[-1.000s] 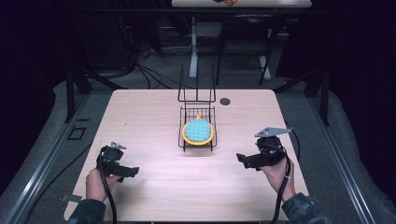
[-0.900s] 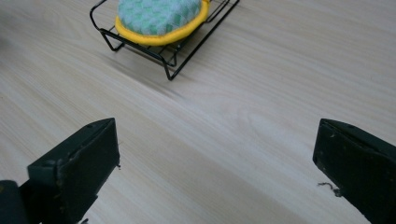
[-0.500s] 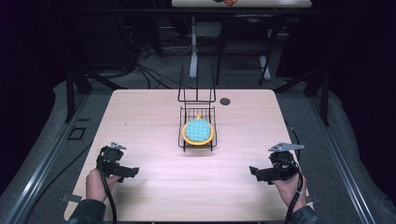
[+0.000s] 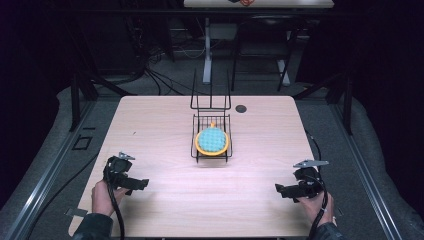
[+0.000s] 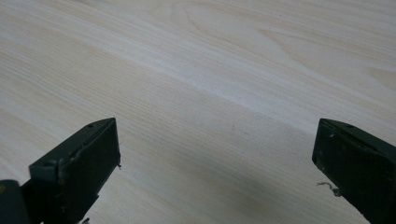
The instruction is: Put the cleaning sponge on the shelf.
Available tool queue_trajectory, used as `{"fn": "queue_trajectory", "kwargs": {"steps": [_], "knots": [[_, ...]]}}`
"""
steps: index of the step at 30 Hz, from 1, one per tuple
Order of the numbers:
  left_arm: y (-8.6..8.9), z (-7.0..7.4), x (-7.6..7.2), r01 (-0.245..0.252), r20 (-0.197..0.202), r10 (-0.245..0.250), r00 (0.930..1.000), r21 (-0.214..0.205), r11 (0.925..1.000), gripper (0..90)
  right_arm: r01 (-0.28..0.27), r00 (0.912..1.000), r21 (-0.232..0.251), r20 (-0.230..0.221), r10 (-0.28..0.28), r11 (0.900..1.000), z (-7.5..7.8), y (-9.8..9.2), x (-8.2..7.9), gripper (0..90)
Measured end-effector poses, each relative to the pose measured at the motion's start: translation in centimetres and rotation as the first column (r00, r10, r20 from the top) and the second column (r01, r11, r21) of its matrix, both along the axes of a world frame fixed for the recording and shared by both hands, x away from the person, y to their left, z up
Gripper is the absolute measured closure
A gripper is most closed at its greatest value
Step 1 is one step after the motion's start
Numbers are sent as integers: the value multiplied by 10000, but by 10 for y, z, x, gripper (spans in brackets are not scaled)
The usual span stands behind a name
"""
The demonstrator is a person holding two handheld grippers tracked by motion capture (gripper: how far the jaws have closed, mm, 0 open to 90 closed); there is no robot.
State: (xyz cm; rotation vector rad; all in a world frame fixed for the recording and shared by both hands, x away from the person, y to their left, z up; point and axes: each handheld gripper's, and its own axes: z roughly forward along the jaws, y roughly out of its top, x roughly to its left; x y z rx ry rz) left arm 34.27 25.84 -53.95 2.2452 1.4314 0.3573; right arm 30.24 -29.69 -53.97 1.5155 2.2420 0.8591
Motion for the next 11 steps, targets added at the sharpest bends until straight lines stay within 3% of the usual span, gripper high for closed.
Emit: {"fn": "queue_trajectory", "kwargs": {"steps": [11], "knots": [[-3, -1, 1, 91, -84, -90, 9999, 98, 9999, 0, -73, 9998, -209, -182, 70, 9998, -6, -4, 3, 4]]}}
